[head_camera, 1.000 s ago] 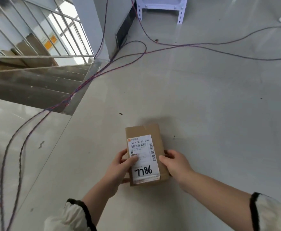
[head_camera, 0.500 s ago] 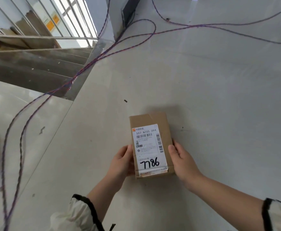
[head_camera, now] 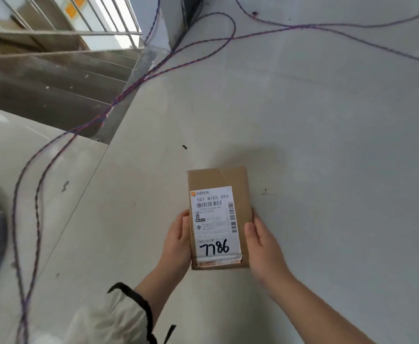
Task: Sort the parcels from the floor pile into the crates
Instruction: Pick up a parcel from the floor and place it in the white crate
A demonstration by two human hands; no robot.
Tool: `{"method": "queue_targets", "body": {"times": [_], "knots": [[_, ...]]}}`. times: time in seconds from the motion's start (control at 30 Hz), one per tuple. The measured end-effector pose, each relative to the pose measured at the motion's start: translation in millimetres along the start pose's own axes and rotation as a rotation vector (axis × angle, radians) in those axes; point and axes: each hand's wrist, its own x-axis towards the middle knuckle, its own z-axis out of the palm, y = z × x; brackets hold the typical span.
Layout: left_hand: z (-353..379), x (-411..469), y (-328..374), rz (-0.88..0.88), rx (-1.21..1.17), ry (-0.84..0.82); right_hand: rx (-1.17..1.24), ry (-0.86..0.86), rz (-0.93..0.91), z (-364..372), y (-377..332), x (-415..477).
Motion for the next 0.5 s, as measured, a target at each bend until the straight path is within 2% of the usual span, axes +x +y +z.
{"method": "queue_targets", "body": {"times": [0.13, 0.27, 0.4, 0.5], "knots": [[-4.2, -57.1, 64.4, 0.071, -0.047, 0.034, 0.048, -0.013, -0.069, -35.3, -66.6, -55.7], [-7.7, -129.0, 168.9, 0.127, -0.075, 0.013, 0.002, -0.008, -0.129, -86.9, -157.9, -131.4], [-6.6, -230.5, 290.0, 0.193, -0.133, -0.090, -0.084, 0.032, -0.192, -145.2, -263.2, -228.6], [-9.2, -310.4, 389.9, 0.236, -0.137, -0.193, -0.030, 0.080, -0.215, -193.1, -346.9, -311.1]]}}
